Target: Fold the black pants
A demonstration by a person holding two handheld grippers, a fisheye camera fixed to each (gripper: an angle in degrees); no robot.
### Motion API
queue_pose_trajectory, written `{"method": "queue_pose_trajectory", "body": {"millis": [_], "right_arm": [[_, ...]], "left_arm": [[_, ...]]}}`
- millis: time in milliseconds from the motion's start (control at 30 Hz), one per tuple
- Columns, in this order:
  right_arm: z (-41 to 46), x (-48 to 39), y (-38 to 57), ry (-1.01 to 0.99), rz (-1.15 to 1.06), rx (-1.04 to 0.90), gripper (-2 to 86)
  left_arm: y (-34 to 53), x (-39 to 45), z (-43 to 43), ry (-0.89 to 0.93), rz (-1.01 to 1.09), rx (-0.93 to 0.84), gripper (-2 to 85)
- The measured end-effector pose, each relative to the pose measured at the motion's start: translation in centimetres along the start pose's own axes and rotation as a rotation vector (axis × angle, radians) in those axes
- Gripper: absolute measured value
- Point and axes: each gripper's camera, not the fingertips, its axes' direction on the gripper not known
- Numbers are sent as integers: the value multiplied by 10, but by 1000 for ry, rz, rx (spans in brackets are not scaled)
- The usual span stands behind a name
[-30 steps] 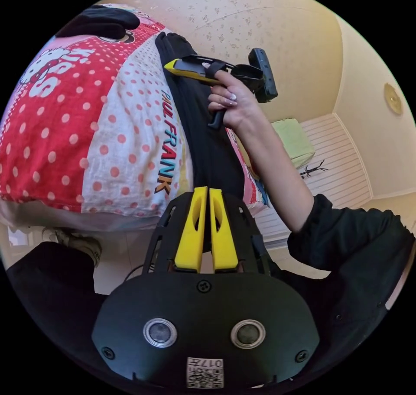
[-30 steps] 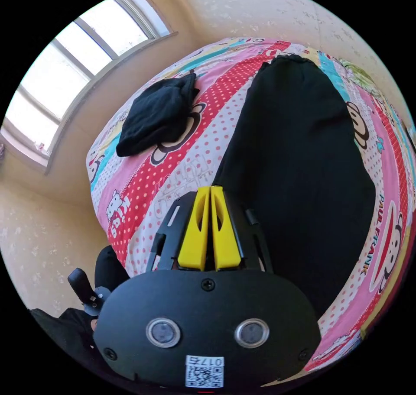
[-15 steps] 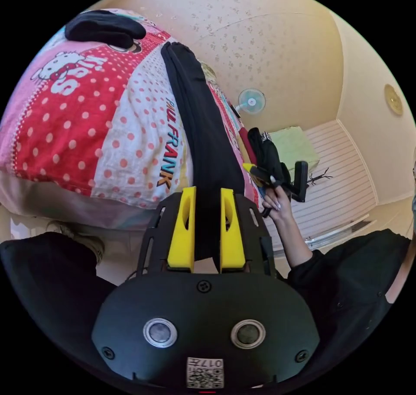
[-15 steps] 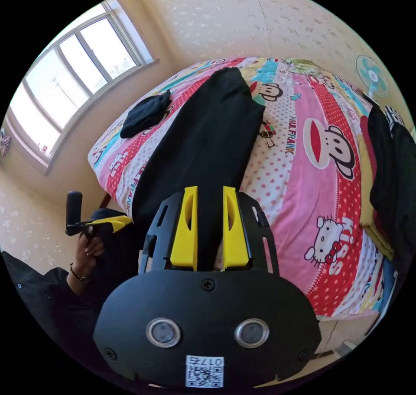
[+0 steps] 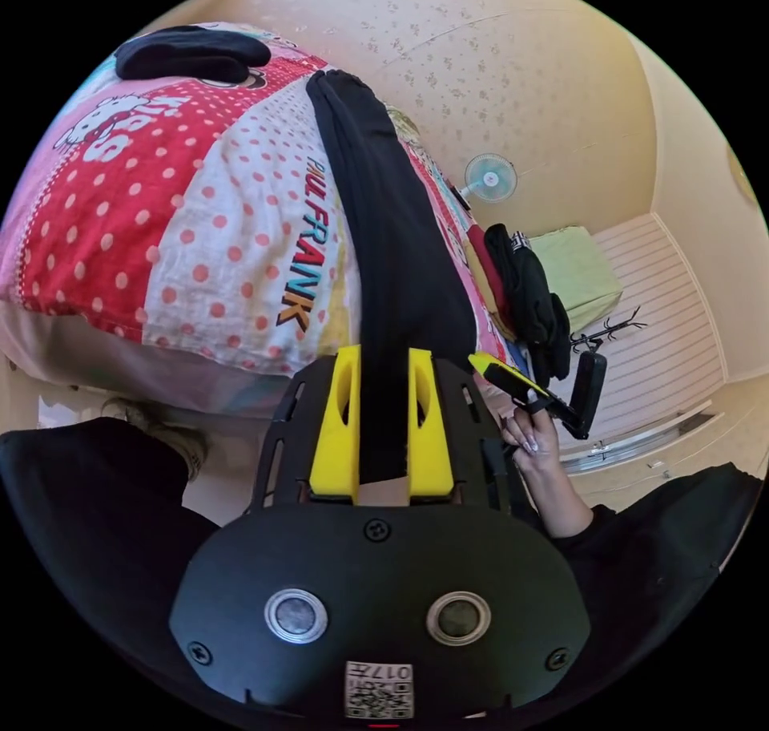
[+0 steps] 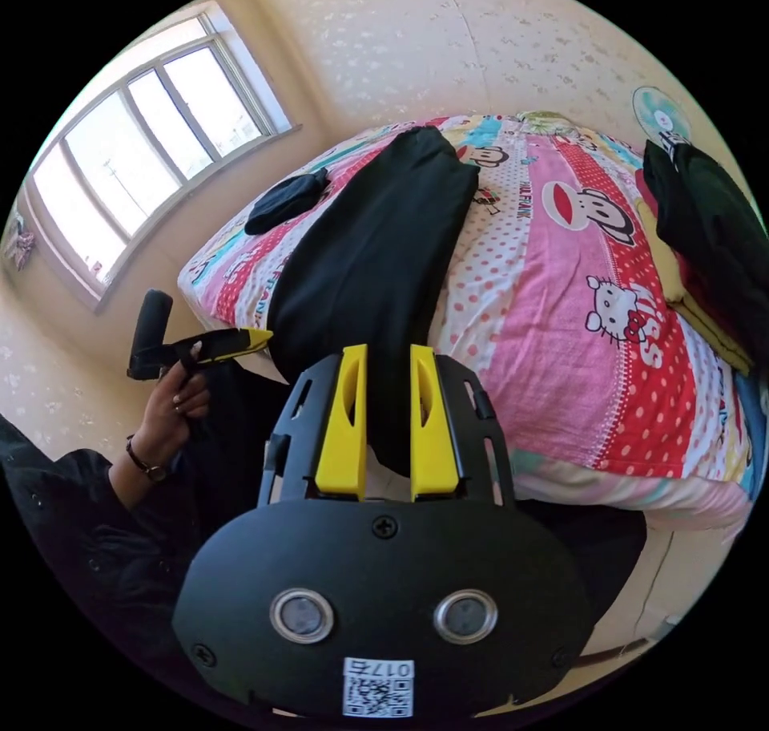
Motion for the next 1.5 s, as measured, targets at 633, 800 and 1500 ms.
{"method": "queue_pose_trajectory", "body": {"millis": [633, 800, 1500], "right_arm": [[-62, 18, -26, -63, 19, -85, 32], [-97, 57, -46, -208, 96, 17, 82], [-95, 77, -140, -836, 165, -125, 24]], "left_arm": [[22, 41, 18, 61, -80, -153, 43], [9, 38, -16, 137, -53, 13, 130], [-26, 81, 26, 511, -11, -181, 51]]}}
